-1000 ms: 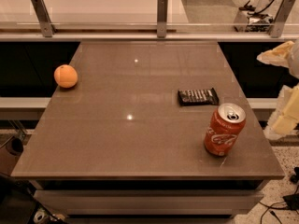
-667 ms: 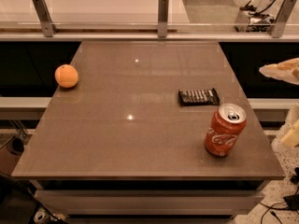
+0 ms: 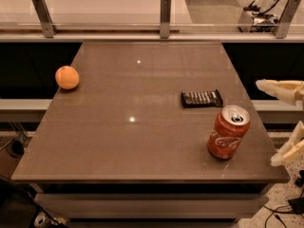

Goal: Move coke can near orange

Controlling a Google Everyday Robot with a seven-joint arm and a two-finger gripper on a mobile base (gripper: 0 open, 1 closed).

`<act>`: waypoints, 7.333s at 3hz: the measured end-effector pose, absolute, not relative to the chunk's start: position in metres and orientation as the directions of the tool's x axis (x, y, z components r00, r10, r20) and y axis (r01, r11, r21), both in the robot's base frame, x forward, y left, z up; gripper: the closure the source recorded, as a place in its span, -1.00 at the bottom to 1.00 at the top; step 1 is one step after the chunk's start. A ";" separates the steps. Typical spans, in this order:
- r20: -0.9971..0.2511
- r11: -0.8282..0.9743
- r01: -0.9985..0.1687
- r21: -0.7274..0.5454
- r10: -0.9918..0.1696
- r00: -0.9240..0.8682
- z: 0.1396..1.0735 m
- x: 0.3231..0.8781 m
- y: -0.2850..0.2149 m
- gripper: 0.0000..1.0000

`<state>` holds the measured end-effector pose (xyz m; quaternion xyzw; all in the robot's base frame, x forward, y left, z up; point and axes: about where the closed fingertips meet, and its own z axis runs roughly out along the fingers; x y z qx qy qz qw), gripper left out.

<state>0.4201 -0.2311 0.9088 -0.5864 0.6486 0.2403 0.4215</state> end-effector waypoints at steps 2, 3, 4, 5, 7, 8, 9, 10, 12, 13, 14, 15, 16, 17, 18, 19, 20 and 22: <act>-0.951 0.184 -0.973 -0.139 -0.298 0.080 0.909 0.422 -0.197 -1.00; -0.968 0.180 -0.978 -0.108 -0.244 0.061 0.905 0.419 -0.182 -1.00; -0.979 0.184 -0.981 -0.067 -0.201 0.029 0.888 0.419 -0.167 -0.65; -0.986 0.185 -0.982 -0.045 -0.165 0.014 0.869 0.420 -0.155 -0.17; -0.986 0.177 -0.983 -0.045 -0.164 0.016 0.868 0.420 -0.150 0.74; -0.986 0.174 -0.984 -0.046 -0.164 0.017 0.869 0.420 -0.149 1.00; -0.986 0.173 -0.984 -0.047 -0.164 0.018 0.869 0.420 -0.148 1.00; -0.984 0.210 -0.977 -0.039 -0.177 0.002 0.882 0.443 -0.138 1.00; -0.981 0.287 -0.956 -0.056 -0.194 -0.001 0.905 0.499 -0.102 1.00; -0.981 0.290 -0.956 -0.042 -0.191 -0.015 0.915 0.520 -0.067 1.00; -0.979 0.291 -0.957 -0.025 -0.203 -0.036 0.918 0.538 -0.014 1.00; -0.975 0.299 -0.953 -0.048 -0.220 -0.020 0.919 0.550 0.039 1.00; -0.983 0.312 -0.947 -0.076 -0.182 0.019 0.916 0.562 0.079 1.00; -0.986 0.303 -0.943 -0.139 -0.134 0.103 0.917 0.575 0.110 1.00; -0.983 0.295 -0.942 -0.161 -0.134 0.126 0.917 0.574 0.115 1.00; -0.975 0.319 -0.935 -0.153 -0.202 0.091 0.908 0.578 0.116 1.00; -0.959 0.332 -0.933 -0.140 -0.279 0.045 0.898 0.592 0.119 1.00; -0.964 0.309 -0.947 -0.092 -0.267 0.006 0.881 0.629 0.132 1.00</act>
Offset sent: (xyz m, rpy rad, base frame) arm 0.0009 0.0489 -0.0001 0.4317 0.0008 0.0761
